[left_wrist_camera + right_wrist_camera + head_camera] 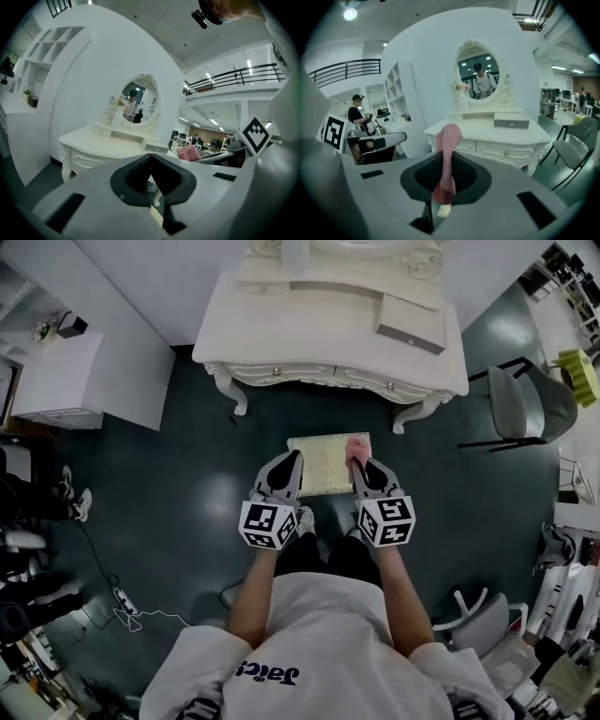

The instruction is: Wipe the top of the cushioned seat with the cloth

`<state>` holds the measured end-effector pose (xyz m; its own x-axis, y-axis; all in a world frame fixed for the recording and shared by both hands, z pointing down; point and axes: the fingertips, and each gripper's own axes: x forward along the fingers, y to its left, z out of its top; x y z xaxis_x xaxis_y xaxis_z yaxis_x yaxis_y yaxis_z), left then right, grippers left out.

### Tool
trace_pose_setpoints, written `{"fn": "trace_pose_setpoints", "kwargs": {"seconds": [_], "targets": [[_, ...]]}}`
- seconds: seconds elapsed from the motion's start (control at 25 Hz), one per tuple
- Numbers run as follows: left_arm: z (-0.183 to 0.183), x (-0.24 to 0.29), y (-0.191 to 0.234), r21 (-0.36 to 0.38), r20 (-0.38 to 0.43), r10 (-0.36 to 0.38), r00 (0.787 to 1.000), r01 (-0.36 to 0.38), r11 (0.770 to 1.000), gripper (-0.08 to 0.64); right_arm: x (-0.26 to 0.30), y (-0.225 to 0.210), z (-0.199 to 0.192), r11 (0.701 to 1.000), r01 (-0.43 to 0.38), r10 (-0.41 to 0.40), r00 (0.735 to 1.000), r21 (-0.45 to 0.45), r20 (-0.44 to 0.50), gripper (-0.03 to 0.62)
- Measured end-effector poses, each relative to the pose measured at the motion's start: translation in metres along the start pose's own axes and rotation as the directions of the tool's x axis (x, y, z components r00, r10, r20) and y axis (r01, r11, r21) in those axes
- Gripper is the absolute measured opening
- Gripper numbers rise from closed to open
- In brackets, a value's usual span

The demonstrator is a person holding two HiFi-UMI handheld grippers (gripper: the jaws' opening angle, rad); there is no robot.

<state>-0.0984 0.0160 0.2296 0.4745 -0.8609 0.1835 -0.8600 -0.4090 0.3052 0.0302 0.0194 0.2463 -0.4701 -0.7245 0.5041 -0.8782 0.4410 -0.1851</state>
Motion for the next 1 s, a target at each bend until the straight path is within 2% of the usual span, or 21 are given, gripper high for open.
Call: {"fn": "trace_pose_setpoints", "kwargs": {"seconds": [0.12,0.32,0.48,0.56,0.68,0.8,0.92,1.0], "targets": [[-0.037,0.030,0.017,-0.019,-0.044,0.004,0.999,-0.005,1.000,0.012,0.036,-0.017,-0.027,0.999,-0.029,0.031,0.996,0.031,-0.079,0.038],[-0.098,0.074,0.038,-0.038,-0.067,0.042,0.997,-0.045,0.998,0.012,0.090,-0.052,-0.080,0.994,-0.075,0.089,0.978,0.081,-0.189,0.038],[-0.140,0.098,0.044,-0.028,-0.072,0.121,0.990,-0.123,0.992,0.012,0.121,-0.079,-0.136,0.984,-0.119,0.153,0.943,0.133,-0.294,0.038],[-0.161,0.109,0.053,-0.019,-0.083,0.147,0.986,-0.149,0.989,0.012,0.140,-0.089,-0.158,0.982,-0.141,0.175,0.923,0.124,-0.343,0.038],[-0.194,0.114,0.070,-0.075,-0.101,0.201,0.974,-0.209,0.975,0.012,0.166,-0.095,-0.188,0.976,-0.199,0.216,0.891,0.086,-0.400,0.038],[-0.227,0.112,0.088,-0.122,-0.130,0.252,0.959,-0.268,0.956,0.012,0.194,-0.099,-0.219,0.972,-0.210,0.235,0.864,0.106,-0.445,0.035],[-0.262,0.111,0.103,-0.097,-0.183,0.245,0.952,-0.266,0.959,0.012,0.223,-0.088,-0.247,0.967,-0.195,0.250,0.841,0.162,-0.480,0.034],[-0.278,0.109,0.118,-0.100,-0.202,0.216,0.955,-0.239,0.966,0.012,0.242,-0.074,-0.262,0.959,-0.186,0.269,0.826,0.212,-0.495,0.034]]}}
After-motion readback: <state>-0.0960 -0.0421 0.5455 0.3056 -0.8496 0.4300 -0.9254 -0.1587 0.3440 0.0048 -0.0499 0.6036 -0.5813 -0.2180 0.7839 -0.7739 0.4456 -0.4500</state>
